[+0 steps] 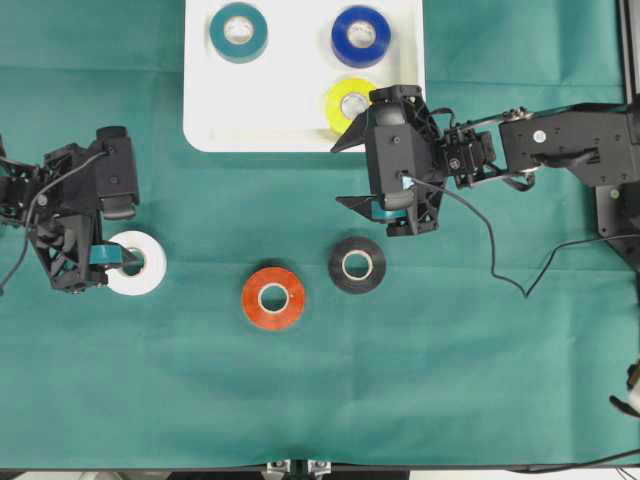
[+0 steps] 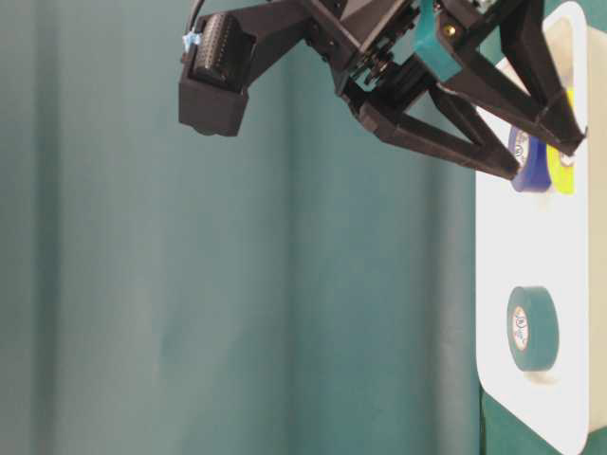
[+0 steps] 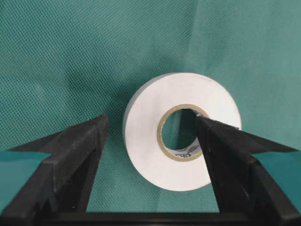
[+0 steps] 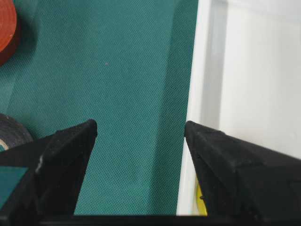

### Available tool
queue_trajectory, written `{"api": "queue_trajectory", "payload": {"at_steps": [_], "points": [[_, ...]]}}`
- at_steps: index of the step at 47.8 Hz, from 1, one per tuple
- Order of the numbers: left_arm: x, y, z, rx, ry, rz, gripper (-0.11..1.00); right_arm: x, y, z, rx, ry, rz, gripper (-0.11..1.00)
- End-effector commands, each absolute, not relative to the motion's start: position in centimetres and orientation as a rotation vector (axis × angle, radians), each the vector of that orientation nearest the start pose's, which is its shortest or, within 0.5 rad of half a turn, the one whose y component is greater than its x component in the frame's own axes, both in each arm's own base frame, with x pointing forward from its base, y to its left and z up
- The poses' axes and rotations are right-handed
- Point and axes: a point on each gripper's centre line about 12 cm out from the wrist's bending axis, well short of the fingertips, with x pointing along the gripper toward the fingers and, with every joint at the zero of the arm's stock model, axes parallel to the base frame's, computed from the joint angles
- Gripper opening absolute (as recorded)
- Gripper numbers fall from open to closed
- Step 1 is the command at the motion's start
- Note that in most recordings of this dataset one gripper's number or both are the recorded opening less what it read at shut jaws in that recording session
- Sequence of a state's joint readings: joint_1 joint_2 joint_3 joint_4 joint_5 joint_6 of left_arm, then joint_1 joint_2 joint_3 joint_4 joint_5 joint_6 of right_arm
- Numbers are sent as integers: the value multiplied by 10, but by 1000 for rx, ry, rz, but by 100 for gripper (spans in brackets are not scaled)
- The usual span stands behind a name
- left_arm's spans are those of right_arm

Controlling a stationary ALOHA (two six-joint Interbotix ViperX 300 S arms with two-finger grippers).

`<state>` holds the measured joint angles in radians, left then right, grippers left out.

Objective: Put the tape alternately from left to right into the white case.
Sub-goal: 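Lower the left gripper onto the white tape roll and grasp it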

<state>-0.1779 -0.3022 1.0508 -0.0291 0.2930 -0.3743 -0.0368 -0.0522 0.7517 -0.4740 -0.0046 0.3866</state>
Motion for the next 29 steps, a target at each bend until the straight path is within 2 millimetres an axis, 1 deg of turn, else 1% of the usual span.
{"api": "queue_trajectory", "payload": {"at_steps": [1,15,29], "points": [[247,-45,127,-278,1045,40,94,367,-12,171,-68,662,1,83],[246,-46,122,-274,1061,42,94,367,-11,171,-69,662,3,83],[250,-46,106,-267,1094,50,94,366,-11,170,-70,665,4,83]]}}
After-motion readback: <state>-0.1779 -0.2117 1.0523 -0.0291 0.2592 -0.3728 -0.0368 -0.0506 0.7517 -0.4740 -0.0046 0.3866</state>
